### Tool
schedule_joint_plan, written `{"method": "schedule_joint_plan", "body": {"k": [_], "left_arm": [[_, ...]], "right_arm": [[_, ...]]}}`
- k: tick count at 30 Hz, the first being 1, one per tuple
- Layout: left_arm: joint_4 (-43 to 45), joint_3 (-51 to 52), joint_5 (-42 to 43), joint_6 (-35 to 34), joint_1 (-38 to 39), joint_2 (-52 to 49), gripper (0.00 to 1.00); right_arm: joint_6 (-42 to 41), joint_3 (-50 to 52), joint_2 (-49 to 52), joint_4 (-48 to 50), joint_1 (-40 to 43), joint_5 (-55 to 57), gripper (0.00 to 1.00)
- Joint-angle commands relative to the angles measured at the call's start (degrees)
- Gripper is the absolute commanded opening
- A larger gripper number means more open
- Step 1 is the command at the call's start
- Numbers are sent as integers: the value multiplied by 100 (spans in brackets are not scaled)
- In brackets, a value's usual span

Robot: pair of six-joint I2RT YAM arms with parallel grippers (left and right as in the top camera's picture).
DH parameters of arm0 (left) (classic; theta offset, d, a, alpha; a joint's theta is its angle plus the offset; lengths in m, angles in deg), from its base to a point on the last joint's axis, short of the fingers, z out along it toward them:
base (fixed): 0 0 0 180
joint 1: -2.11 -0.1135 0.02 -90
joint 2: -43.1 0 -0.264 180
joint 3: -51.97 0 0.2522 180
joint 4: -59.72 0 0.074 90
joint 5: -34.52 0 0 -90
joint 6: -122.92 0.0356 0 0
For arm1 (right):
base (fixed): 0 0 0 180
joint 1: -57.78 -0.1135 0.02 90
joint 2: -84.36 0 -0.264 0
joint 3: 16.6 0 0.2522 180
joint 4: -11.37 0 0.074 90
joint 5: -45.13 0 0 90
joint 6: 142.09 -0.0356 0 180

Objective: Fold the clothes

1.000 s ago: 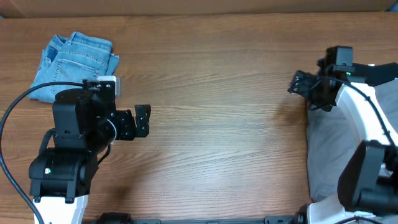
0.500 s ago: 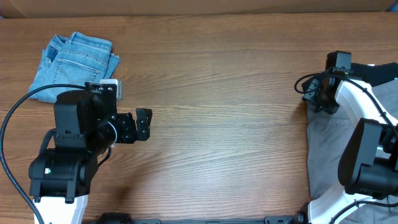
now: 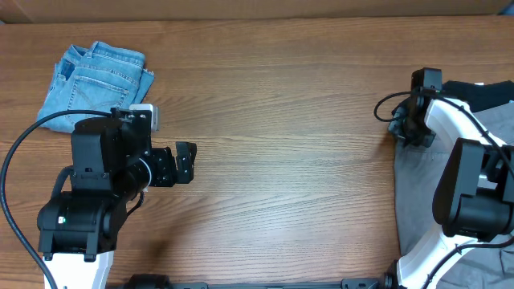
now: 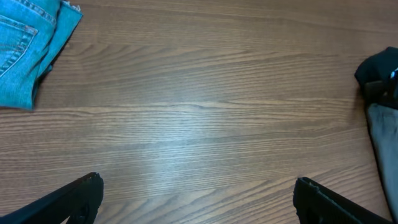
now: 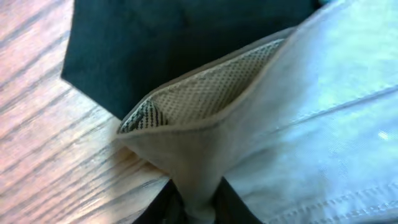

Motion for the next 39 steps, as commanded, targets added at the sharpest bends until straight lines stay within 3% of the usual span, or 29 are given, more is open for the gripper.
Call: {"method": "schedule_joint_plan", "body": {"k": [1,11,20,21,23,25,26,29,31,33,35,39], "left_arm": [[-42,-144,83,140,-24,-20,100],[-57,-144,85,140,-24,-17,100],[-96,-144,85,140,-24,-17,100],[-96,-144,85,140,-24,-20,100],[-96,-144,85,140,-24,-20,100],[-96,-144,85,140,-24,-20,100],[-94,-144,83,140,-24,-17,100],[-98,-144,85,140,-24,-20,100],[-96,-144,85,140,-24,-20,100],[-94,-144,85,138,-24,-20,100],[-96,-144,85,138,-24,-20,100],[-94,-144,87,138,-24,-20,100]], "right_arm": [[31,-511,-42,-162,17,46,4],[166,-2170,-1237,-1038,-232,-15,4],[162,-2138,-1480,-1143,-214,-17,4],[162,-2063,-1471,-1156,-214,-20,9],[164,-1912,-1464,-1130,-212,-15,47],[153,-1827,-1421,-1014,-136,42,63],[94,-1827,-1401,-975,-66,15,64],[92,-1827,-1377,-916,282,-289,62],[90,-1827,-1303,-911,546,-525,55],[90,-1827,-1080,-940,940,-999,33],[-57,-1827,-680,-942,1329,-1126,23],[-232,-1827,13,-911,1797,-1213,13]]}}
